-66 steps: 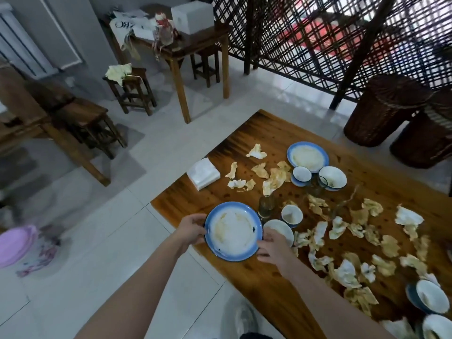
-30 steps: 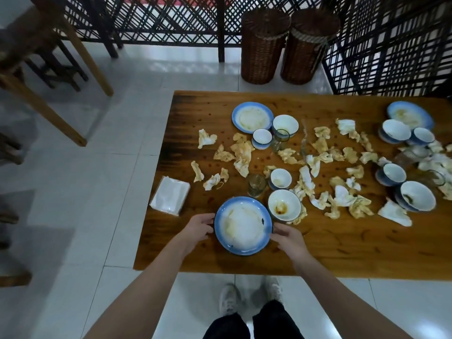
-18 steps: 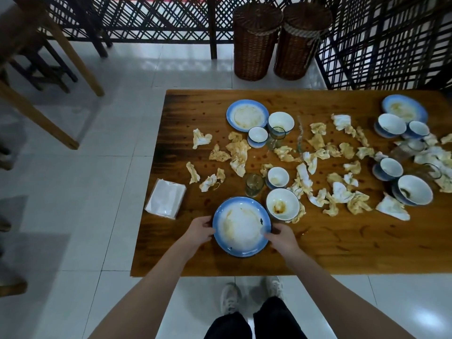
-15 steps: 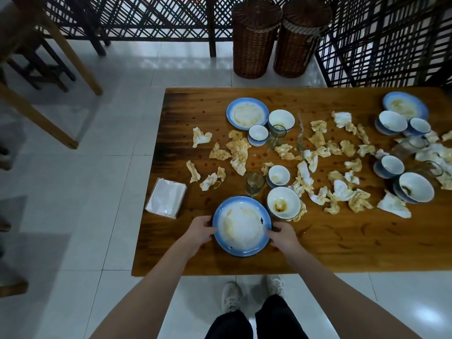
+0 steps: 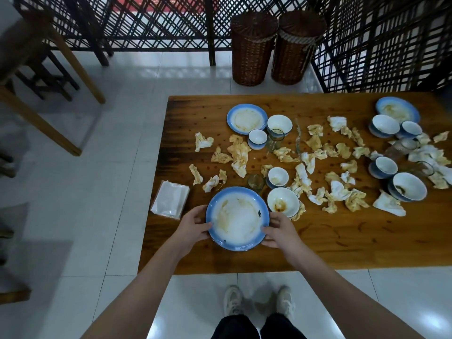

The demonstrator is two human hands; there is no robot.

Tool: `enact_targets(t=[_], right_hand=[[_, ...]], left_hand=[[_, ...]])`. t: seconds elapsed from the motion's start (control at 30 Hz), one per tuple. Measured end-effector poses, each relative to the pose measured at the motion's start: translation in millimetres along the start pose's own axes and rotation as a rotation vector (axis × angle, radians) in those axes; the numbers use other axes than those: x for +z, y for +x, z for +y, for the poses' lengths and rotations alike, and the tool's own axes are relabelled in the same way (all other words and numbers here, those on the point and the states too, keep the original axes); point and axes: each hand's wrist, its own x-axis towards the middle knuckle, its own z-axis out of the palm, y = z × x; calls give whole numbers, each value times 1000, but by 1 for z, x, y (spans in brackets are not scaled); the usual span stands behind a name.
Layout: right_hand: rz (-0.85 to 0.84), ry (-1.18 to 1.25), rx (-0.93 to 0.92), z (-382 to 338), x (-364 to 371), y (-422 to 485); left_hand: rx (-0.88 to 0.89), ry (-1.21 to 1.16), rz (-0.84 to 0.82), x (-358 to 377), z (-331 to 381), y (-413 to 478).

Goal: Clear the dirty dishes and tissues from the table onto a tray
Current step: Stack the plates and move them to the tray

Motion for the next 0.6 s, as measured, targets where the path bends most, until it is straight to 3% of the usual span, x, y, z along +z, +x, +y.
enact_targets(t=[0.27,0.6], right_hand=[[80,66,-123,-18,-57,-28],[208,171,-173,2,-216,-69]], left_hand=[[91,30,-83,52,32,-13],[181,103,-295,220,46,-30]])
